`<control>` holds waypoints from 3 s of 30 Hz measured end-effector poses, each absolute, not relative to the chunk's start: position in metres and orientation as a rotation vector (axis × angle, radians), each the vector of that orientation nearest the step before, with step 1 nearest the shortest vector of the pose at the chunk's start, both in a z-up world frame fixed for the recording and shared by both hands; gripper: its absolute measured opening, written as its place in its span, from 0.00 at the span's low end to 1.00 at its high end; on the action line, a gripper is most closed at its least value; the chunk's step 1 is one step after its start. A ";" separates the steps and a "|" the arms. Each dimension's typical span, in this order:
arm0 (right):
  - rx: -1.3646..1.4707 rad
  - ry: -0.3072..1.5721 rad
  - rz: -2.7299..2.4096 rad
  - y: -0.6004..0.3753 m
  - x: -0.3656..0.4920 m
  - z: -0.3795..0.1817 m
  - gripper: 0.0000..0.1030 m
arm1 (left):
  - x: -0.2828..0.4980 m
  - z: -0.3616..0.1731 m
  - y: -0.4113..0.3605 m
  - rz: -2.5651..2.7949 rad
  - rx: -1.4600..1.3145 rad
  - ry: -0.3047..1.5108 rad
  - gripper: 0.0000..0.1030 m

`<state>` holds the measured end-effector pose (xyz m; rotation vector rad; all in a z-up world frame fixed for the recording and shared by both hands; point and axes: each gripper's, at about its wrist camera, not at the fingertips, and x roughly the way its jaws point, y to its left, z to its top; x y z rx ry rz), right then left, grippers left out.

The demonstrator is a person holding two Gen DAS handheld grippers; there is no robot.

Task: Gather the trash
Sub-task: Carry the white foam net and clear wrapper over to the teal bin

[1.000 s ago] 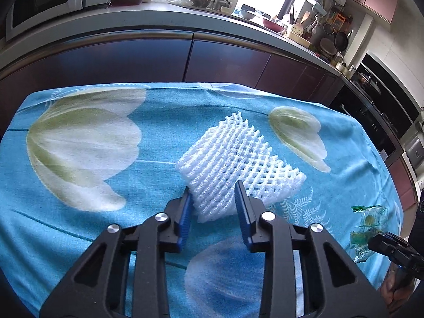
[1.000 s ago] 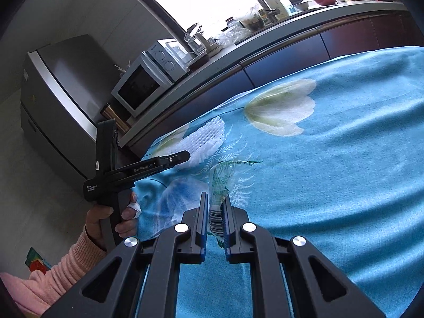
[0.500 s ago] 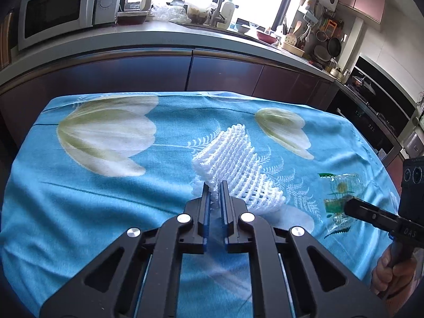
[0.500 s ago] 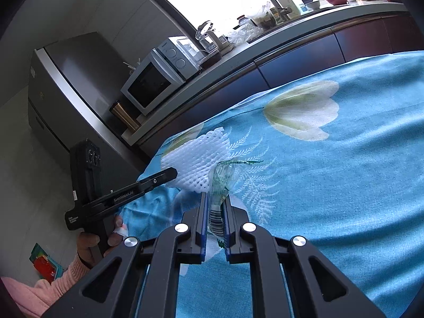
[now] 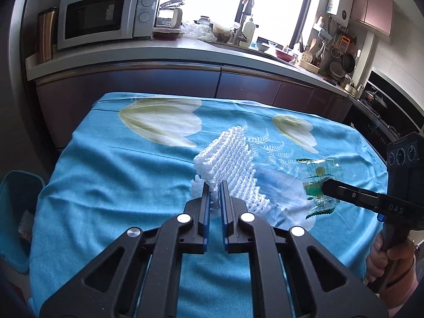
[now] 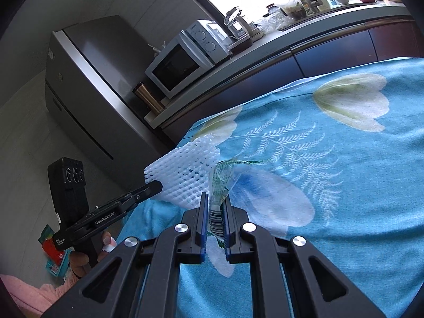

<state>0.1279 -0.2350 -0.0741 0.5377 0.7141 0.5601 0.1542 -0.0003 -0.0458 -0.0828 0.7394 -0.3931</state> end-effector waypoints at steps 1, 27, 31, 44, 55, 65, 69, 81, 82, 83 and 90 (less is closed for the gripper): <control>0.534 0.717 0.568 -0.231 0.128 -0.073 0.09 | 0.151 -0.046 0.005 -0.387 -0.084 0.738 0.07; 0.436 0.745 0.742 -0.140 0.129 -0.057 0.09 | 0.086 -0.034 0.098 -0.235 -0.201 0.668 0.07; 0.427 0.747 0.770 -0.126 0.130 -0.055 0.09 | 0.078 -0.031 0.109 -0.211 -0.208 0.655 0.07; 0.393 0.761 0.845 -0.087 0.131 -0.050 0.09 | 0.061 -0.023 0.140 -0.149 -0.219 0.624 0.07; 0.374 0.770 0.880 -0.066 0.139 -0.050 0.09 | 0.056 -0.021 0.158 -0.116 -0.228 0.608 0.07; 0.358 0.774 0.906 -0.049 0.141 -0.046 0.09 | 0.054 -0.020 0.174 -0.082 -0.234 0.596 0.07; 0.349 0.776 0.917 -0.042 0.143 -0.046 0.09 | 0.054 -0.020 0.180 -0.069 -0.235 0.592 0.07; 0.336 0.785 0.952 -0.027 0.149 -0.045 0.09 | 0.053 -0.020 0.193 -0.032 -0.244 0.585 0.07; 0.335 0.786 0.954 -0.026 0.150 -0.045 0.09 | 0.053 -0.020 0.195 -0.028 -0.245 0.584 0.07; 0.334 0.787 0.956 -0.024 0.151 -0.045 0.09 | 0.053 -0.020 0.197 -0.025 -0.247 0.583 0.07; 0.320 0.788 0.977 -0.012 0.153 -0.042 0.09 | 0.053 -0.019 0.206 -0.004 -0.252 0.580 0.07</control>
